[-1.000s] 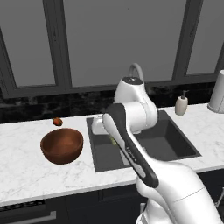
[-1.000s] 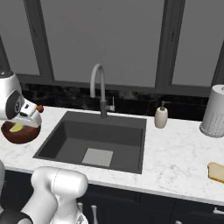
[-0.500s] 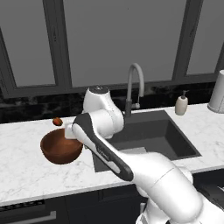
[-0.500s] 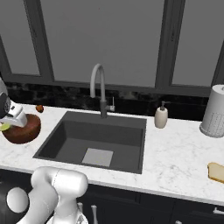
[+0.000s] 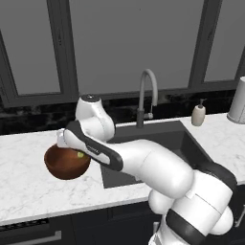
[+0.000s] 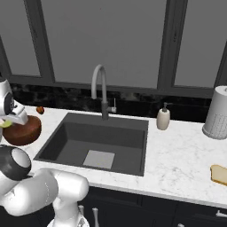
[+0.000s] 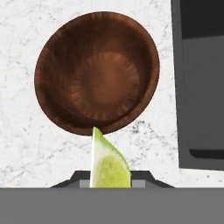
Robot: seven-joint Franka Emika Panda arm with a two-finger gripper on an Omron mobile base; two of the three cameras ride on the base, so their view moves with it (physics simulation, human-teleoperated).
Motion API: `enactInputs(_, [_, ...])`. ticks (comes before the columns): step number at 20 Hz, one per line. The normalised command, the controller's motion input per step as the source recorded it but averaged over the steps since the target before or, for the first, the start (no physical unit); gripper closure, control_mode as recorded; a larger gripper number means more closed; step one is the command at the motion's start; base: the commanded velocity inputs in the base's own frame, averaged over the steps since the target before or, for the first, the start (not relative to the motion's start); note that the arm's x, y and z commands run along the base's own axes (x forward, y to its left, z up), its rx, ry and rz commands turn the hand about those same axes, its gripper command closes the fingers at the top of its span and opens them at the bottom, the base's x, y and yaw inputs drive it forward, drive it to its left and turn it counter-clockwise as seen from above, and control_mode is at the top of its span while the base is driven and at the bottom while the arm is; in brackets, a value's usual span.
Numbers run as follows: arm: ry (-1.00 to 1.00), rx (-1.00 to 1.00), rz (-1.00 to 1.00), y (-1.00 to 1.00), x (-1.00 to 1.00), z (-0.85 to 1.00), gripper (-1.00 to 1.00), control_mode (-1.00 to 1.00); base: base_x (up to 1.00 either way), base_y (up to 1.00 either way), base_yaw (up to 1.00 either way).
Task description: Pick the lemon wedge from the sink and place it in the bowl. Then pick the bowl and place it in the microwave. Then close the microwave door and press the start button.
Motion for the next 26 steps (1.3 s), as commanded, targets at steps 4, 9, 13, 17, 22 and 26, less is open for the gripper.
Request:
enactInputs(4, [0.01,-0.07,0.00,0.37,0.52,-0.27,1.00,-1.00,0.00,0.00,0.00])
enactInputs(9, [0.00,-0.10,0.00,0.18,0.39,-0.24,1.00,-1.00,0.00,0.00,0.00])
enactInputs(13, [0.00,-0.06,0.00,0.02,0.20,-0.24,1.00,-1.00,0.00,0.00,0.00])
enactInputs(17, [0.00,0.00,0.00,0.00,0.18,-0.30,1.00,-1.00,0.00,0.00,0.00])
enactInputs(22, [0.00,0.00,0.00,0.02,0.20,-0.32,1.00,-1.00,0.00,0.00,0.00])
enactInputs(26, [0.00,0.00,0.00,0.04,0.18,-0.30,1.00,-1.00,0.00,0.00,0.00])
